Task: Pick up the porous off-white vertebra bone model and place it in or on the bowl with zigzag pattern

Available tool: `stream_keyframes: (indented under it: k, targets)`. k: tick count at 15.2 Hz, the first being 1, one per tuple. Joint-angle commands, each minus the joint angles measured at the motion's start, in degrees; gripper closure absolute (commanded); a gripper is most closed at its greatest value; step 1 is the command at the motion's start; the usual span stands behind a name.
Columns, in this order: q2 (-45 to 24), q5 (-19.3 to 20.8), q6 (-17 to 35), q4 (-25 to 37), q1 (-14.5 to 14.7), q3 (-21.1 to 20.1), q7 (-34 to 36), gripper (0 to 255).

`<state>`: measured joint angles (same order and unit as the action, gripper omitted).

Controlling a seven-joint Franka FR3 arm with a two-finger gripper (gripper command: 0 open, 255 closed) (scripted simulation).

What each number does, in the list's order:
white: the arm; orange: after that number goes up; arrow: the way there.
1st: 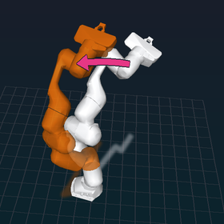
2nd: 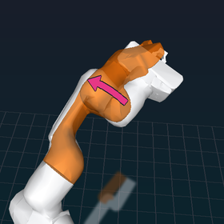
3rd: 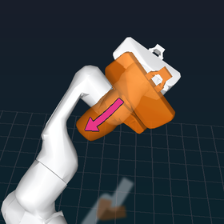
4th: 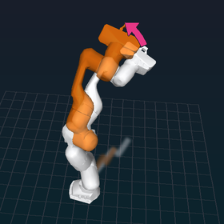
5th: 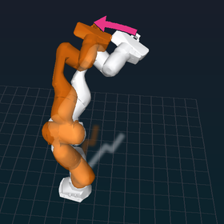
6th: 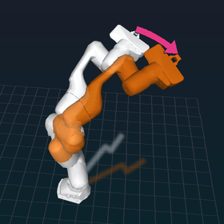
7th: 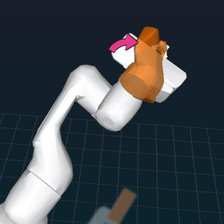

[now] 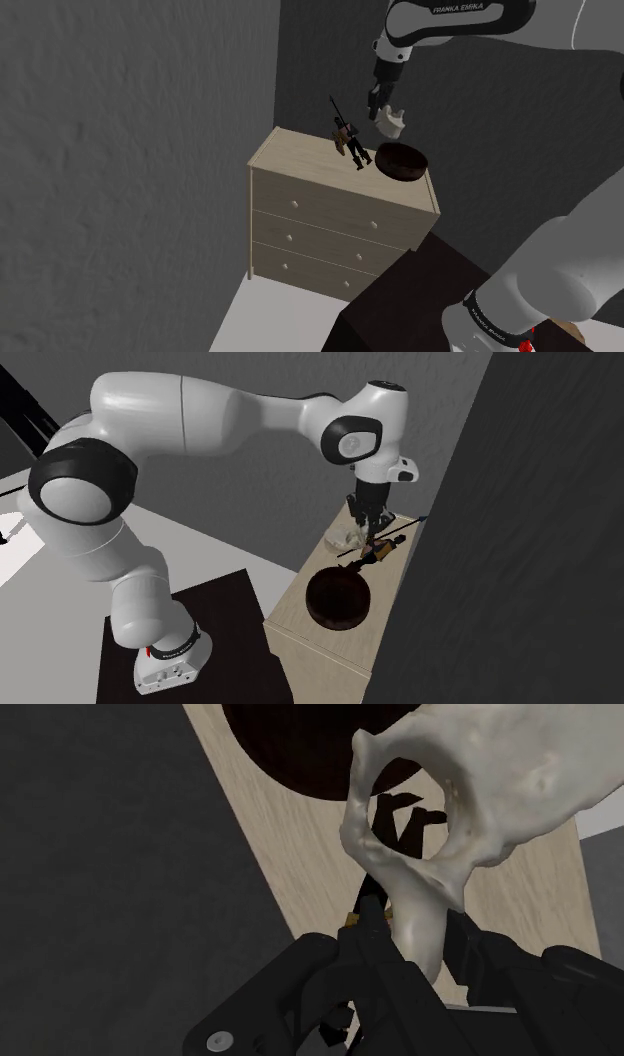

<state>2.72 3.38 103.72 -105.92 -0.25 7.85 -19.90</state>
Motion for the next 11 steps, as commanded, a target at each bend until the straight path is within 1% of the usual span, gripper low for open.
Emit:
stream_keyframes:
  k: [1, 6, 11]
  targets:
    - [2.3, 0.4, 0.5, -2.7, -1.0, 1.1, -2.1, 255]
    - [8.0, 1.8, 1.2, -8.7, -3.8, 4.2, -7.4, 255]
    - [7.7, 1.9, 5.1, -12.2, -3.8, 4.4, -7.2, 255]
